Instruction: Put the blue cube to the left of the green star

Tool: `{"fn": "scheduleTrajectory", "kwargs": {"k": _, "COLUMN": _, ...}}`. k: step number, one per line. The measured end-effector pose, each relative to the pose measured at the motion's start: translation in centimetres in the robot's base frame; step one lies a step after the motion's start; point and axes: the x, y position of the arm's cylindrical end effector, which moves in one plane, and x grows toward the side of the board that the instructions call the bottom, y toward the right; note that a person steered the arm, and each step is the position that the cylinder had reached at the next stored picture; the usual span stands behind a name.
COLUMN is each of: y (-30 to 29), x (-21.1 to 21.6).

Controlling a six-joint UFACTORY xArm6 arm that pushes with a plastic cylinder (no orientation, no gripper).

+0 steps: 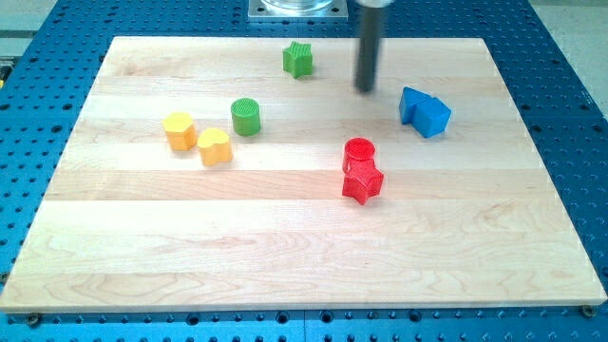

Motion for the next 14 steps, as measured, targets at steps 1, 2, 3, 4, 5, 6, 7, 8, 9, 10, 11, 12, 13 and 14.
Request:
{"fn": "scheduleTrajectory", "kwargs": {"k": 1, "y": 12.4, "x": 3.6}}
{"fn": "scheduleTrajectory", "kwargs": {"k": 2, "y": 10.1, "x": 11.6}}
{"fn": "scheduleTrajectory", "kwargs": {"k": 3, "y": 3.3, "x": 8.9}}
{"fn": "scheduleTrajectory", "kwargs": {"k": 4, "y": -3.9, "x": 6.9}}
{"fn": "scheduleTrajectory", "kwargs": {"k": 5, "y": -10.0, "x": 3.9}}
{"fn": "scheduleTrajectory", "kwargs": {"k": 6, "y": -10.4, "x": 8.4}}
{"fn": "scheduleTrajectory", "kwargs": {"k": 7, "y": -11.6, "x": 10.3}}
{"fn": "scheduleTrajectory", "kwargs": {"k": 8, "y": -13.8, "x": 12.2}}
{"fn": "scheduleTrajectory", "kwargs": {"k": 9, "y": -16.9, "x": 8.3}}
{"fn": "scheduleTrajectory", "kwargs": {"k": 10, "y": -18.8, "x": 3.1}}
{"fn": "scheduleTrajectory", "kwargs": {"k": 11, "y": -17.3, "x": 2.3}}
{"fn": "scheduleTrajectory", "kwargs": {"k": 12, "y": -21.7, "x": 2.4}}
{"fn": "scheduleTrajectory", "kwargs": {"k": 13, "y": -20.9, "x": -0.4}}
{"fn": "scheduleTrajectory", "kwargs": {"k": 14, "y": -19.2, "x": -1.3}}
